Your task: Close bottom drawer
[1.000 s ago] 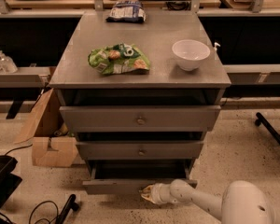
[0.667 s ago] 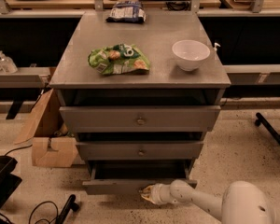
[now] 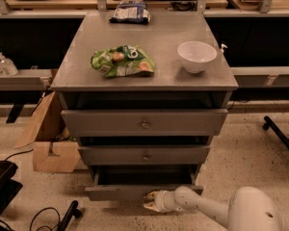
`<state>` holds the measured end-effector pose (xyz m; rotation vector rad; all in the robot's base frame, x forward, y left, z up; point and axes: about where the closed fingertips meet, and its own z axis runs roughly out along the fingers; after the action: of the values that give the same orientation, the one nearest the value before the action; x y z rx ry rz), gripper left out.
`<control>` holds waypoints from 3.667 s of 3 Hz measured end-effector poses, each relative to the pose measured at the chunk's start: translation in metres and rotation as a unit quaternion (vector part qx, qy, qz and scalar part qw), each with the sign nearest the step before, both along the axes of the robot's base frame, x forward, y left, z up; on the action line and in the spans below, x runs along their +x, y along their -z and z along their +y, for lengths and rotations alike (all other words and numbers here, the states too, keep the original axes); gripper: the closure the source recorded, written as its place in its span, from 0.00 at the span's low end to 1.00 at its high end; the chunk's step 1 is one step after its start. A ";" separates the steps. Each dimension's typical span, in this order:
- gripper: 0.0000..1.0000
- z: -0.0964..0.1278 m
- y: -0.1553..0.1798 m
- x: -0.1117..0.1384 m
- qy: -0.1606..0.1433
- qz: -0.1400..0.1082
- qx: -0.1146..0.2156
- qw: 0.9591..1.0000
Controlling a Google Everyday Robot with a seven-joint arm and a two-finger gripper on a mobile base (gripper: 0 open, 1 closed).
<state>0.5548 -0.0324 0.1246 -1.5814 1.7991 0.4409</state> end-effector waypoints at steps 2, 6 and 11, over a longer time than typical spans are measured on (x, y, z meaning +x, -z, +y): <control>0.00 0.003 0.001 -0.002 -0.001 0.001 0.001 1.000; 0.62 0.003 0.001 -0.009 0.004 0.001 -0.012 1.000; 1.00 -0.094 -0.015 0.038 0.031 -0.051 -0.220 0.974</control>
Offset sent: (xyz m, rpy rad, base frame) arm -0.0009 0.0014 -0.0006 0.0012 0.0015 0.0015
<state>0.5933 -0.1266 0.1395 -1.7932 1.9494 -0.0794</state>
